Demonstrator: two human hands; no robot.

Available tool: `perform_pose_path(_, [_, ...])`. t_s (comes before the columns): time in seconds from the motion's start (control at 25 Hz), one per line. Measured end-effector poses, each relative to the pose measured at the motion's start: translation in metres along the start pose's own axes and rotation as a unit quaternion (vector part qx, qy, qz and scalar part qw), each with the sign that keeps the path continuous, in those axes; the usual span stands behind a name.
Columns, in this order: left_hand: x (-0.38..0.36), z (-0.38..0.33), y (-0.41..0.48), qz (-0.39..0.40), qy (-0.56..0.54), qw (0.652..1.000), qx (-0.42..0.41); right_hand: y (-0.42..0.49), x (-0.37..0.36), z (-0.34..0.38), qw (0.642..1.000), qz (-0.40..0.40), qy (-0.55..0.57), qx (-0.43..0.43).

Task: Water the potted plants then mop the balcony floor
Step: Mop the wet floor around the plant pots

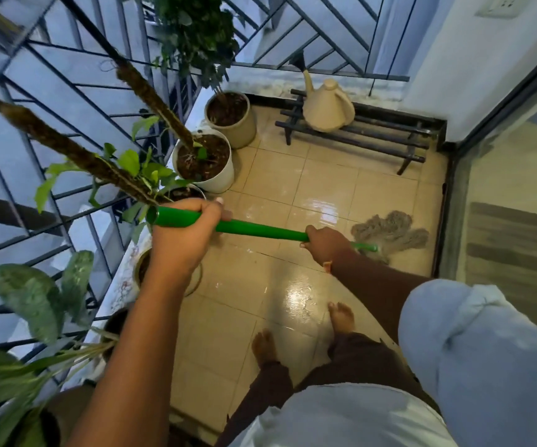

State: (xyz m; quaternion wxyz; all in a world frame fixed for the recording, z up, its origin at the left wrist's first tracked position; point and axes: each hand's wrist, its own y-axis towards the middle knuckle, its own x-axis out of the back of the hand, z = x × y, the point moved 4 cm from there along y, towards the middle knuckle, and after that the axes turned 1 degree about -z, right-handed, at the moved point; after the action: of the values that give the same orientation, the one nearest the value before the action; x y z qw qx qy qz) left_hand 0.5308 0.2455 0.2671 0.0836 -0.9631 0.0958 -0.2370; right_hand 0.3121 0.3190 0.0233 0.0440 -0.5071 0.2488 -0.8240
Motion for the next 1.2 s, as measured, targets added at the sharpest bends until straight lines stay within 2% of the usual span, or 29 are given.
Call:
perform_pose_path(0.2, [0.119, 0.014, 0.003, -0.064, 0.024, 0.996, -0.049, 0.027, -0.024, 0.144, 0.997, 0.000, 0.053, 0.052])
perform_pose_path(0.36, [0.197, 0.037, 0.006, -0.128, 0.052, 0.990, -0.040, 0.044, -0.046, 0.247, 0.994, 0.020, 0.060, 0.083])
perform_pose_path(0.48, [0.232, 0.054, 0.004, -0.142, 0.058, 0.987, -0.042, 0.052, -0.060, 0.300, 0.991, 0.043, 0.082, 0.100])
perform_pose_path(0.6, [0.250, 0.069, 0.012, -0.140, 0.114, 0.984, 0.000, 0.055, -0.072, 0.331, 0.989, 0.050, 0.083, 0.114])
perform_pose_path(0.72, [0.248, 0.057, 0.000, -0.147, 0.079, 0.983, -0.078, 0.056, -0.072, 0.333, 0.989, 0.051, 0.081, 0.110])
perform_pose_path(0.84, [0.232, 0.042, 0.000, -0.109, 0.082, 0.982, -0.130, 0.053, -0.065, 0.316, 0.990, 0.048, 0.088, 0.099])
perform_pose_path(1.2, [0.163, 0.032, 0.004, -0.035, 0.007, 0.994, -0.101, 0.000, -0.050, 0.205, 0.996, -0.011, 0.080, 0.045])
